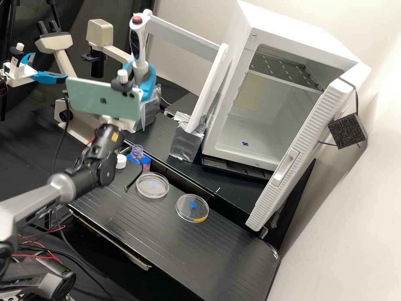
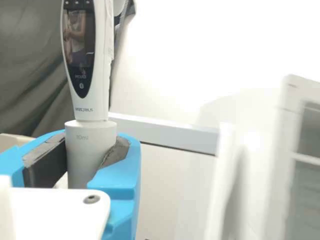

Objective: Use the pipette

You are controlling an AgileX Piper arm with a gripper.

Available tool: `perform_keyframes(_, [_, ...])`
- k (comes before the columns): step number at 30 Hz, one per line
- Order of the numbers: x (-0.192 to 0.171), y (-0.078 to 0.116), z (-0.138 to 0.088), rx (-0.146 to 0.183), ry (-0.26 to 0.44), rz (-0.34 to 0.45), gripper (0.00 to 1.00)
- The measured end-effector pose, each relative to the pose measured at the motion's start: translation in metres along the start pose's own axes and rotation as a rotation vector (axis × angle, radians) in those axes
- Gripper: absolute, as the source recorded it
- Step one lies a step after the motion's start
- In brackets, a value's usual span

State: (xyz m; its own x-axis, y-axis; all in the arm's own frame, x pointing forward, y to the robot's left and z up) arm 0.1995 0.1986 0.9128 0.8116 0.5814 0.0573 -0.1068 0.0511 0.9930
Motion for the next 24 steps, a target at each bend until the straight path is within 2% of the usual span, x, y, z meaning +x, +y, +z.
perform_keyframes(1, [0.008,-0.001,-0.002,0.003,-0.001,-0.020,0.00])
perform_keyframes(5, [0.042,0.003,-0.012,-0.026,-0.030,-0.082,0.00])
perform_keyframes(9, [0.074,0.003,-0.015,-0.027,-0.073,-0.136,0.00])
perform_keyframes(10, [0.081,0.003,-0.014,-0.035,-0.090,-0.150,0.00])
perform_keyframes(15, [0.115,0.004,-0.007,-0.030,-0.172,-0.217,0.00])
perform_keyframes(16, [0.119,0.004,-0.005,-0.014,-0.190,-0.224,0.00])
perform_keyframes(20, [0.136,0.006,0.004,-0.043,-0.231,-0.232,0.00])
perform_keyframes(24, [0.147,0.011,0.014,-0.038,-0.274,-0.215,0.00])
